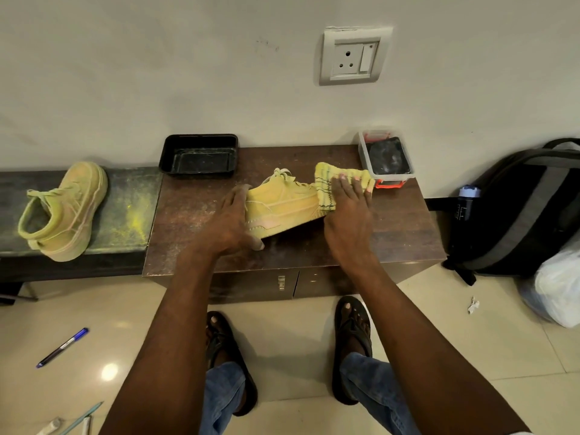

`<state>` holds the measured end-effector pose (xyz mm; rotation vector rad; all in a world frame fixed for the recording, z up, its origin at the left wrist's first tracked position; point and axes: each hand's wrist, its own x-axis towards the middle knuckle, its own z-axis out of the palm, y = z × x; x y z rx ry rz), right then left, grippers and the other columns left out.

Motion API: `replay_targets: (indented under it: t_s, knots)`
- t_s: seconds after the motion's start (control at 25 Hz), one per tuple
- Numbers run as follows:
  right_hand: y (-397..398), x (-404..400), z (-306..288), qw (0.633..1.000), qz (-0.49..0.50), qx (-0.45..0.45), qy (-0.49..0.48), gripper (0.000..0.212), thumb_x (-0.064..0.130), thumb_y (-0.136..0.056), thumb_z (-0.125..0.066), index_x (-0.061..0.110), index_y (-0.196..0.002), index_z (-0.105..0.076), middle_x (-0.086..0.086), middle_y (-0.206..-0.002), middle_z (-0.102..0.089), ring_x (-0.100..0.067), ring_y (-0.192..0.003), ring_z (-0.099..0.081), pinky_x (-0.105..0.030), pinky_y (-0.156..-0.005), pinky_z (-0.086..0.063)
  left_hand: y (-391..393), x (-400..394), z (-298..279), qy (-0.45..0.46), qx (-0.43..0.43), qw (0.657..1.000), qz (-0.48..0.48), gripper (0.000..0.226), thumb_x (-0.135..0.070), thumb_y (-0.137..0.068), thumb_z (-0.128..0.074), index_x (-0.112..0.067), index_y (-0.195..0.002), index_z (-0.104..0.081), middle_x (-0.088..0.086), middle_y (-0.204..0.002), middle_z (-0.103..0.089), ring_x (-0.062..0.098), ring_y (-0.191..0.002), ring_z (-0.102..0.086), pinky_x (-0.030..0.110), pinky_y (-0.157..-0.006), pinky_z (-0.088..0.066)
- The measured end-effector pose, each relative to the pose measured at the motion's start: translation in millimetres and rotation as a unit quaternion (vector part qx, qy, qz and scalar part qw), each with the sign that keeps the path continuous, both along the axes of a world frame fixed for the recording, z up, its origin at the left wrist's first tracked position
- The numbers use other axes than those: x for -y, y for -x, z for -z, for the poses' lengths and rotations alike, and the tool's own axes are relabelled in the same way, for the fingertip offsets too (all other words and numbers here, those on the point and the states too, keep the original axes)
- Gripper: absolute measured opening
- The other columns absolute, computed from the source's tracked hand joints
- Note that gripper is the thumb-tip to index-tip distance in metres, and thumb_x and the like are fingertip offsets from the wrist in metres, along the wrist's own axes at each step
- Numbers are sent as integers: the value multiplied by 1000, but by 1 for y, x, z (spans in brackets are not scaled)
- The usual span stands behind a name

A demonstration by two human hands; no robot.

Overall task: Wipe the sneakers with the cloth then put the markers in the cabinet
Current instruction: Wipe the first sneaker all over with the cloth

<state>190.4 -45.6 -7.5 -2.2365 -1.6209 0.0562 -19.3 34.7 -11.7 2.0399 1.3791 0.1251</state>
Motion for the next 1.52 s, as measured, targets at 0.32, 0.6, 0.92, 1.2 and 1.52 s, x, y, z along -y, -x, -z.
replay_targets:
  t_s: [0.32,0.6,0.92,1.2,1.52]
  knots:
    - [63,6,6,961,-269,59,-35,65,7,-69,-43,11,-133,-53,-8,-140,-51,-27,-138,-37,-45,-115,-20,6,3,1,-4,86,996,-29,103,-43,-45,-80,-26,-135,-33,0,-126,-52,22,-112,-53,45,-92,-49]
    - [38,0,0,997,-67,32,-26,70,-1,-71,-50,7,-140,-43,-12,-147,-42,-30,-143,-25,-42,-120,-9,3,5,-4,1,79,996,-26,101,-30,-47,-84,-29,-133,-33,-3,-123,-51,20,-105,-53,41,-83,-52]
    - [13,-1,-6,999,-33,36,-2,66,-4,-77,-51,13,-141,-44,-7,-147,-42,-26,-143,-27,-39,-119,-13,2,7,-3,-22,60,998,-22,106,-24,-46,-83,-32,-136,-28,-3,-130,-48,20,-106,-53,45,-84,-53]
    - [66,3,5,968,-249,-3,-34,76,1,-64,-43,9,-140,-45,-7,-147,-42,-24,-142,-29,-36,-118,-15,-1,5,7,-107,41,993,30,106,-38,-59,-82,-21,-146,-25,-1,-148,-32,18,-123,-47,43,-95,-48]
    - [35,-3,-6,997,-49,-59,-24,70,-9,-72,-50,10,-140,-44,-8,-147,-42,-25,-142,-27,-38,-120,-12,-4,9,4,-100,31,995,8,111,-17,-56,-82,-25,-145,-18,-3,-148,-31,20,-116,-48,42,-87,-52]
